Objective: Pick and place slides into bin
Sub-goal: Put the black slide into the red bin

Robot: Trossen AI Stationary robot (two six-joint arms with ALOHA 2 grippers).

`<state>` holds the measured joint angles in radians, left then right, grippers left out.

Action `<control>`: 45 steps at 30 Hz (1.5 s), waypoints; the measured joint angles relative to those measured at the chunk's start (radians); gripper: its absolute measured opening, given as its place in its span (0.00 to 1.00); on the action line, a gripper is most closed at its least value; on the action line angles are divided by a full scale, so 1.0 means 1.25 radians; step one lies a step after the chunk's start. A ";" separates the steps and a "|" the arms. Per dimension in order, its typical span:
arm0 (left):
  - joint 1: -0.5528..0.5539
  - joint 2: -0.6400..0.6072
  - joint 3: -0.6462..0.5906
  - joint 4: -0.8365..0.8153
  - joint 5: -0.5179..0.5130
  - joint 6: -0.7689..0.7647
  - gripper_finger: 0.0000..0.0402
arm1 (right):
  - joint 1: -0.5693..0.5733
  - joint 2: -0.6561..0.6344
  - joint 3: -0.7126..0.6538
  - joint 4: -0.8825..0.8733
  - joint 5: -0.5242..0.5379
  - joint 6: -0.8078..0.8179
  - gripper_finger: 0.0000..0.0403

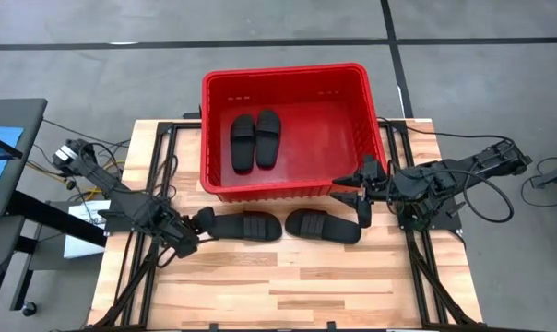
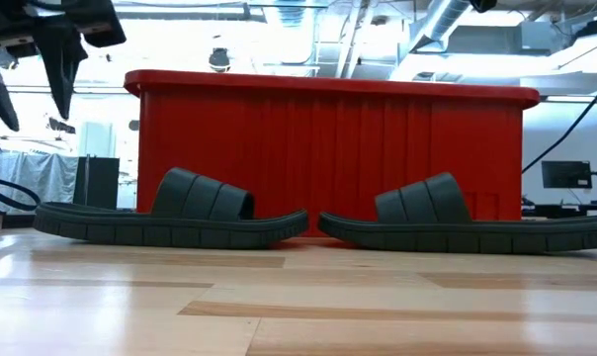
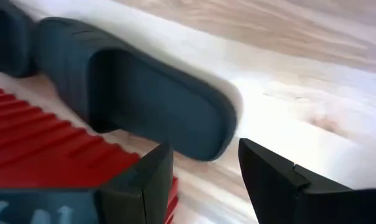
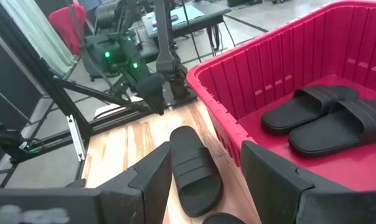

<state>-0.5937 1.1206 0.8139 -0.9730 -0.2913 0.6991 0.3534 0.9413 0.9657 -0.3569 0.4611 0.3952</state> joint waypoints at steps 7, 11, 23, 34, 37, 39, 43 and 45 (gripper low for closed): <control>0.000 0.046 0.000 0.083 0.020 0.002 0.43 | 0.000 0.001 0.000 -0.001 -0.015 -0.008 0.45; 0.015 0.075 0.000 0.076 0.061 -0.016 0.43 | 0.000 0.001 0.000 -0.002 -0.036 -0.009 0.45; 0.088 0.125 -0.076 0.122 0.078 -0.022 0.43 | 0.049 0.001 0.000 -0.002 -0.056 -0.008 0.45; 0.091 0.125 -0.194 0.275 0.062 -0.005 0.43 | 0.073 0.001 0.000 0.003 -0.032 -0.002 0.45; 0.091 0.125 -0.219 0.326 0.056 0.002 0.43 | 0.073 0.001 0.000 0.003 -0.032 -0.002 0.45; 0.091 0.125 -0.236 0.352 0.050 0.002 0.43 | 0.073 0.001 0.000 0.003 -0.032 -0.002 0.45; 0.090 0.143 -0.246 0.378 0.016 -0.001 0.37 | 0.073 0.001 0.000 0.003 -0.032 -0.002 0.45; 0.089 0.157 -0.240 0.377 0.007 -0.011 0.28 | 0.073 0.001 0.000 0.003 -0.032 -0.002 0.45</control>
<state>-0.4820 1.3171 0.5137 -0.5015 -0.2825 0.6853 0.4446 0.9424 0.9661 -0.3531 0.4206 0.3931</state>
